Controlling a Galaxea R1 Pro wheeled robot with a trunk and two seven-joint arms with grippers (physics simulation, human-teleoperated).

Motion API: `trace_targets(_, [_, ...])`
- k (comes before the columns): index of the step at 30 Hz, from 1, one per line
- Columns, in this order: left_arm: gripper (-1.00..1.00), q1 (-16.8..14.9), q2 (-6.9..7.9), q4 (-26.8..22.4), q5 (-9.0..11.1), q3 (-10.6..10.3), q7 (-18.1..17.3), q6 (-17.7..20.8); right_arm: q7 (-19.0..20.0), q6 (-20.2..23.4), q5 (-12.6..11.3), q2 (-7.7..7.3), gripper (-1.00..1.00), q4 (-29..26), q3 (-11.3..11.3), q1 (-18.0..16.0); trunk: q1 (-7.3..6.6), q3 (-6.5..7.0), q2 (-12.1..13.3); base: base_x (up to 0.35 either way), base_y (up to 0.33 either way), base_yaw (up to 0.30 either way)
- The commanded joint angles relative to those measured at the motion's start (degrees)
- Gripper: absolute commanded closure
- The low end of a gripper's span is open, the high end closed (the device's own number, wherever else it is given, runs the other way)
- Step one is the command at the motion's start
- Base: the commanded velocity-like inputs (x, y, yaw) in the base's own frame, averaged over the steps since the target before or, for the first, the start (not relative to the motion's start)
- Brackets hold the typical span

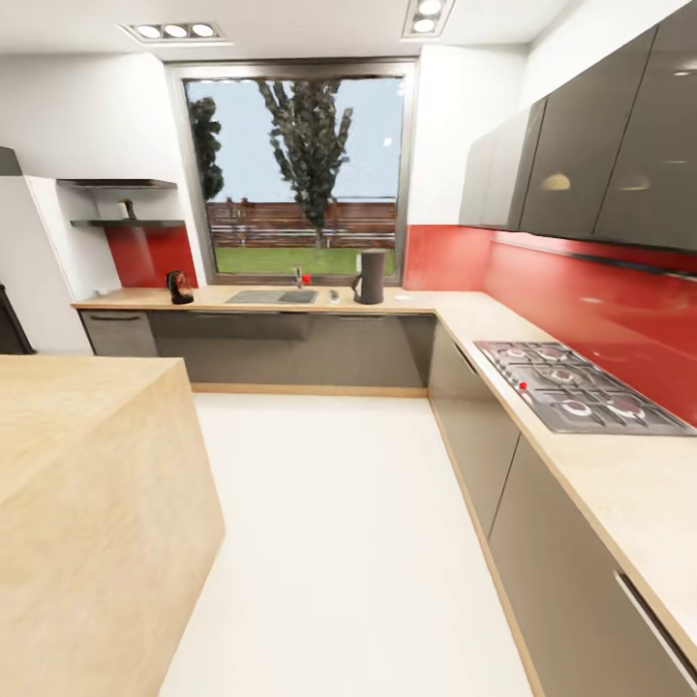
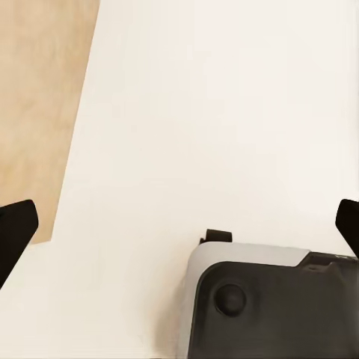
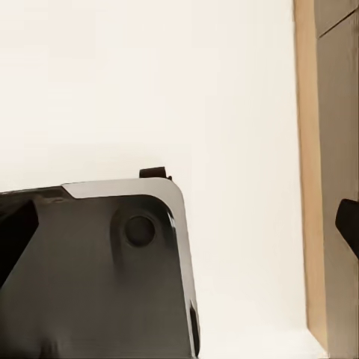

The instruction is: Set up a coffee station on the kitchen countertop: keep the coffee maker on the countertop, move the bottle of coffee from the kitchen shelf to the counter next to the coffee maker, place a paper coffee filter on top of the coffee maker, put the saucer next to the coffee maker with the coffee cup on the saucer, and place the electric kettle next to the coffee maker.

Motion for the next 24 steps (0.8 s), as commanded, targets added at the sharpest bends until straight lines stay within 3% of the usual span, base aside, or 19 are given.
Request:
trace_targets(1, [-1.00,0.0,0.00,-0.1,0.3,0.0,0.0,-0.1,0.1,-0.2,-0.2,0.01,-1.00,0.1,-0.2,0.0,0.07,-0.11,-0.1,0.313,-0.120,0.000])
trace_targets(11, [-1.00,0.0,0.11,0.0,0.7,0.1,0.0,-0.3,-1.0,-0.2,0.8,0.10,-1.00,0.1,-0.2,0.0,0.07,-0.11,-0.1,0.316,-0.103,0.000])
trace_targets(24, [-1.00,0.0,0.11,0.0,0.8,0.3,0.0,-0.4,-1.0,-0.3,0.9,0.10,-1.00,0.1,-0.2,0.0,0.07,-0.11,-0.1,0.334,-0.007,0.000])
